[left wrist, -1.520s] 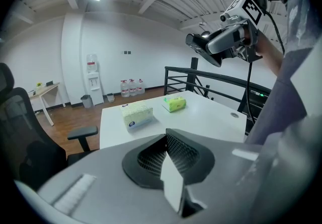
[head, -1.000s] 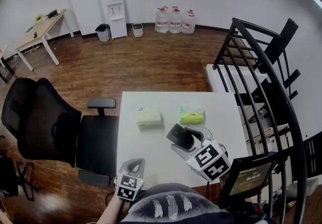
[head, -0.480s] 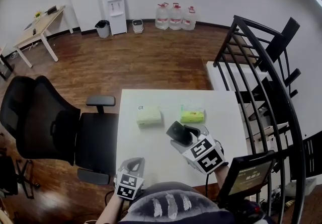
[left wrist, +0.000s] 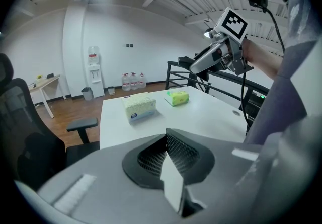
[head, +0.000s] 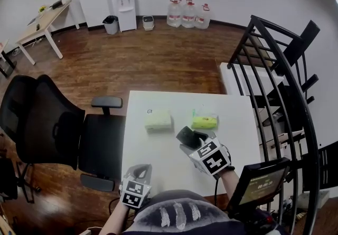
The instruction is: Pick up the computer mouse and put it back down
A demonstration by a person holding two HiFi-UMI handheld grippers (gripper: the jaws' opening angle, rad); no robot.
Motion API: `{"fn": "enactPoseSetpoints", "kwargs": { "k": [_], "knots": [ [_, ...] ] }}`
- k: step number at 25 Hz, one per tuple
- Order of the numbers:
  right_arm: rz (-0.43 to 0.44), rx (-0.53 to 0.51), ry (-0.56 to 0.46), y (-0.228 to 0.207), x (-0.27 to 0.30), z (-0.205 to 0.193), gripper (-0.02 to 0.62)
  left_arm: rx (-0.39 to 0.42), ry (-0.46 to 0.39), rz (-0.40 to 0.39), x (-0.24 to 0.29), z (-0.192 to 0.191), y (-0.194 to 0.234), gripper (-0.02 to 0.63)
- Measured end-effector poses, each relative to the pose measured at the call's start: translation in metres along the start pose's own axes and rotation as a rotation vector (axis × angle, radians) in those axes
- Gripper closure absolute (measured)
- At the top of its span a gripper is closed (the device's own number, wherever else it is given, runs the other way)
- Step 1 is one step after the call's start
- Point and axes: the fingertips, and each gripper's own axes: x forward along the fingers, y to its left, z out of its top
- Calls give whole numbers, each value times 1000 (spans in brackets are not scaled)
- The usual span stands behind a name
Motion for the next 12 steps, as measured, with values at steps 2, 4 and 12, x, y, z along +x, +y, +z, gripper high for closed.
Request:
{"fn": "enactPoseSetpoints", "kwargs": {
  "k": [2, 4, 12],
  "knots": [
    [-3, 12, 8, -3, 8, -3, 301, -1, 3, 0, 2, 0, 2, 591],
    [-9, 26, 15, -6, 14, -8, 301, -1, 5, -1, 2, 0, 2, 590],
    [-29, 102, 52, -16, 45, -36, 301, -2, 14, 3, -2, -1, 1, 591]
  ]
}}
